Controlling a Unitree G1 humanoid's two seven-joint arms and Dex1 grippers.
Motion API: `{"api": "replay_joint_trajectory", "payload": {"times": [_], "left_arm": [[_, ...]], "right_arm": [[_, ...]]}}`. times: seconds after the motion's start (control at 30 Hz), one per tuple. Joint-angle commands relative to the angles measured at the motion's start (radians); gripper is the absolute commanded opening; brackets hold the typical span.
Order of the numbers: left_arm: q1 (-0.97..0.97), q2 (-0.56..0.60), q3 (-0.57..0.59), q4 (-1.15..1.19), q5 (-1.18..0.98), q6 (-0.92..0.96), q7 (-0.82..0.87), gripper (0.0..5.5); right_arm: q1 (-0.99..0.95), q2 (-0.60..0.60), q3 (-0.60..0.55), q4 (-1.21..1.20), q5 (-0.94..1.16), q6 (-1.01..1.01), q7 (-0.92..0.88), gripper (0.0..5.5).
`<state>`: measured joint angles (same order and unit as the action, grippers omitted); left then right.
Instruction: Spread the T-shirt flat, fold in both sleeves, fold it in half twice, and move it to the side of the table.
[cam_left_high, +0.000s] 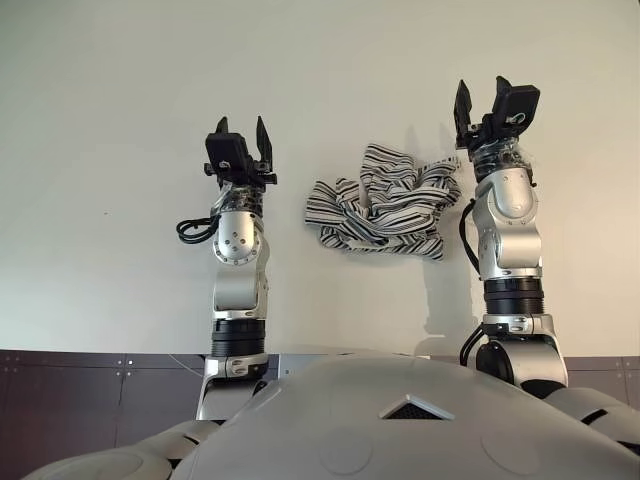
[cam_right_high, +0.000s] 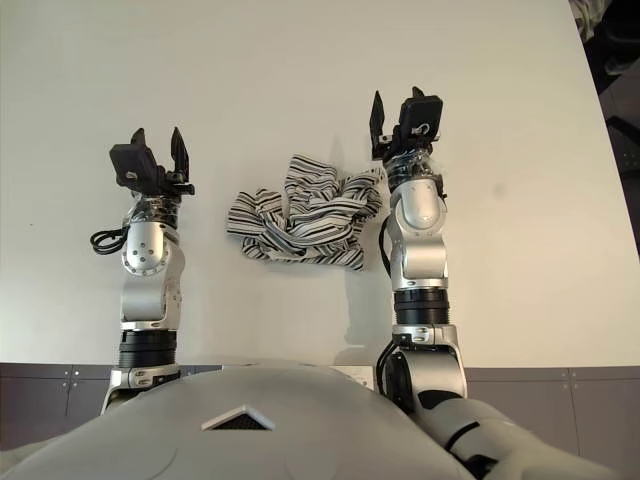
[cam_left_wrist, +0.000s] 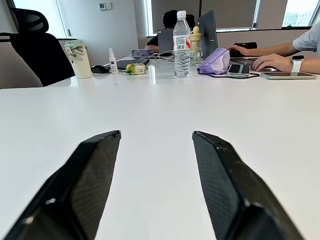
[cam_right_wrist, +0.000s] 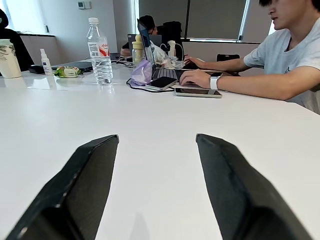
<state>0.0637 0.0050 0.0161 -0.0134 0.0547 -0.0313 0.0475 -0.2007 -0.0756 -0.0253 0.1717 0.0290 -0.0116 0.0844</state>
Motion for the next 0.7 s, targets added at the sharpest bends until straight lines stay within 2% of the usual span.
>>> {"api": "replay_joint_trajectory", "payload": {"times": [0.03,0.13,0.2,0.33,0.47,0.6,0.7], "left_arm": [[-0.043,-0.008,-0.010,0.036,0.015,-0.010,0.015,2.65],[-0.051,0.005,-0.038,0.073,0.037,-0.022,-0.004,2.65],[-0.060,0.035,-0.094,0.049,0.047,-0.011,-0.083,2.65],[-0.089,0.156,-0.221,-0.078,0.056,0.039,-0.315,2.65],[-0.090,0.241,-0.315,-0.171,0.056,0.070,-0.470,2.65],[-0.058,0.372,-0.417,-0.056,0.177,0.000,-0.549,2.65],[-0.039,0.440,-0.463,0.050,0.261,-0.070,-0.554,2.65]], "right_arm": [[-0.045,-0.029,0.006,0.003,-0.006,0.028,0.029,2.86],[-0.045,-0.051,0.019,0.008,-0.017,0.029,0.057,2.86],[-0.054,-0.115,0.059,-0.002,-0.037,0.021,0.152,2.86],[-0.092,-0.359,0.115,0.008,-0.034,-0.046,0.486,2.86],[-0.097,-0.496,0.146,-0.039,0.032,-0.064,0.752,2.86],[-0.069,-0.557,0.207,-0.023,0.024,-0.091,0.903,2.86],[-0.045,-0.577,0.236,0.064,-0.023,-0.149,0.921,2.86]]}}
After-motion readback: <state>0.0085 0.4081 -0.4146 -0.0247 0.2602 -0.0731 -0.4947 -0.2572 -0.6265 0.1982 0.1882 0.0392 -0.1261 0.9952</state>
